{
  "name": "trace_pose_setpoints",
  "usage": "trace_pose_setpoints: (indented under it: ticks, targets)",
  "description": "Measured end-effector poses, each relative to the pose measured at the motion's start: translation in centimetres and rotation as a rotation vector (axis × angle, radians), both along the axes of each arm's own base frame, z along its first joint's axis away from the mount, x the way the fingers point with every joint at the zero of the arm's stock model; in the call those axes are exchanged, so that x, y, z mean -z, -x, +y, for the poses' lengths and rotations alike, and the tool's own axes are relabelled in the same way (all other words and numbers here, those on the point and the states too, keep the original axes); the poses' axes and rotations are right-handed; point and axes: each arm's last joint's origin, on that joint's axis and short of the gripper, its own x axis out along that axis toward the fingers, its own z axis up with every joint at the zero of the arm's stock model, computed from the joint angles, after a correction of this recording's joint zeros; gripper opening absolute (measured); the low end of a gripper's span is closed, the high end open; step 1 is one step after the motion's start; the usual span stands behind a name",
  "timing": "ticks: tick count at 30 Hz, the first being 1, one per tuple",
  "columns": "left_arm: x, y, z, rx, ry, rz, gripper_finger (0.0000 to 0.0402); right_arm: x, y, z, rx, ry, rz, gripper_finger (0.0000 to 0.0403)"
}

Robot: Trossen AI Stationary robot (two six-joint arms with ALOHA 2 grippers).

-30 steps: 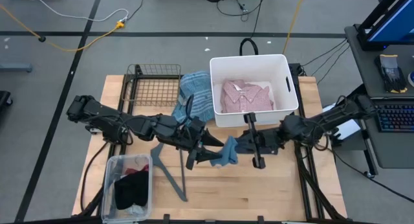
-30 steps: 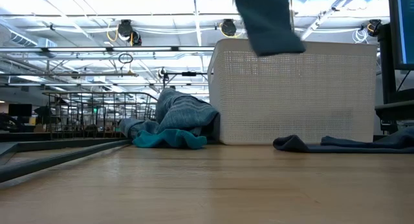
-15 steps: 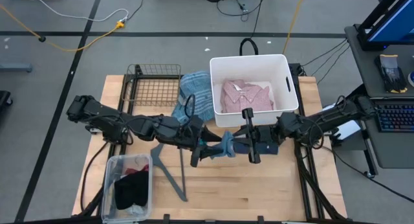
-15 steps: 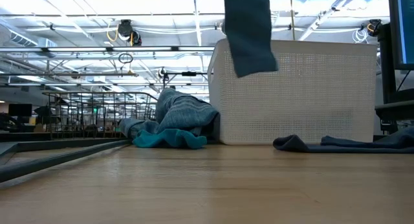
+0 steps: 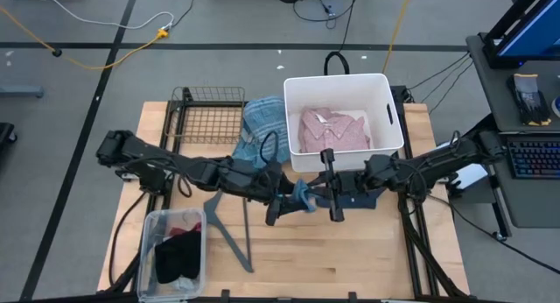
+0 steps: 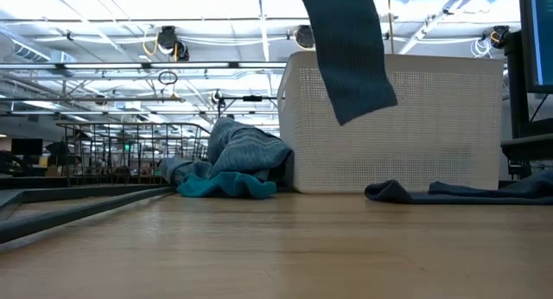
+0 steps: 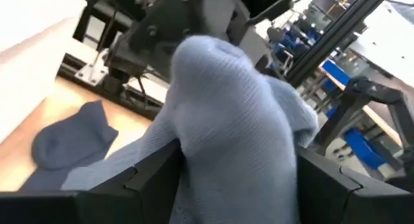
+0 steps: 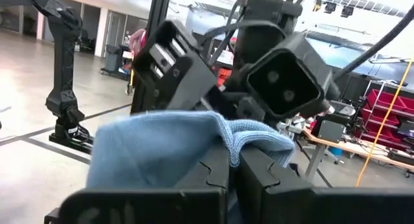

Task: Pick & Place Cloths
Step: Put the bottom light blue sock into the gold wire basket

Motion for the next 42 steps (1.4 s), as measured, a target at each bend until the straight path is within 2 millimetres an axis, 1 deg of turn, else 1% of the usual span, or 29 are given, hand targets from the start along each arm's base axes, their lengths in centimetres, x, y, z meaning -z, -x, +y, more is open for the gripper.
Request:
trace_pose_setpoints:
  ticks: [3, 5, 8, 11, 12, 17, 23, 28, 32, 35, 38, 42]
  targets:
    - [0.4, -0.4, -0.1, 0.008, 0.004, 0.003, 0.024, 0.1, 0.0, 0.0, 0.001, 0.001, 0.003, 0.0]
    - [0.6, -0.4, -0.2, 0.027, 0.004, 0.014, 0.021, 0.0, 0.0, 0.0, 0.001, 0.0, -0.003, 0.0]
    - [0.7, -0.4, -0.2, 0.048, 0.007, 0.022, 0.0136, 0.0, 0.0, 0.0, 0.001, 0.0, -0.003, 0.0]
    - [0.8, -0.4, -0.2, 0.056, 0.0, 0.031, 0.0041, 0.0, 0.0, 0.0, 0.0, 0.001, -0.002, 0.0]
    - [0.8, -0.4, -0.2, 0.056, 0.001, 0.031, 0.0023, 0.0, 0.0, 0.0, 0.0, 0.0, -0.002, 0.0]
    - [0.9, -0.4, -0.2, 0.051, 0.021, 0.049, 0.0015, 0.0, 0.0, 0.0, -0.002, -0.014, 0.0, 0.0014]
    - [1.2, -0.3, -0.1, 0.037, 0.053, 0.092, 0.0008, -0.2, 0.1, 0.0, -0.026, -0.143, 0.014, 0.0044]
    - [1.9, -0.1, -0.1, 0.009, 0.076, 0.174, 0.0007, -0.5, 0.9, 0.0, -0.048, -0.168, 0.058, 0.0075]
    - [2.0, 0.4, 0.2, -0.034, 0.086, 0.231, 0.0007, -0.9, 2.0, 0.2, -0.075, -0.158, 0.093, 0.0098]
    - [1.8, 1.0, 0.5, -0.078, 0.079, 0.257, 0.0007, -1.6, 3.2, 0.3, -0.093, -0.155, 0.102, 0.0107]
    - [1.0, 2.0, 0.8, -0.129, 0.066, 0.259, 0.0007, -2.2, 4.5, 0.4, -0.111, -0.152, 0.111, 0.0108]
    - [-0.2, 3.3, 1.4, -0.21, 0.043, 0.249, 0.0007, -3.2, 6.5, 0.2, -0.129, -0.152, 0.106, 0.0098]
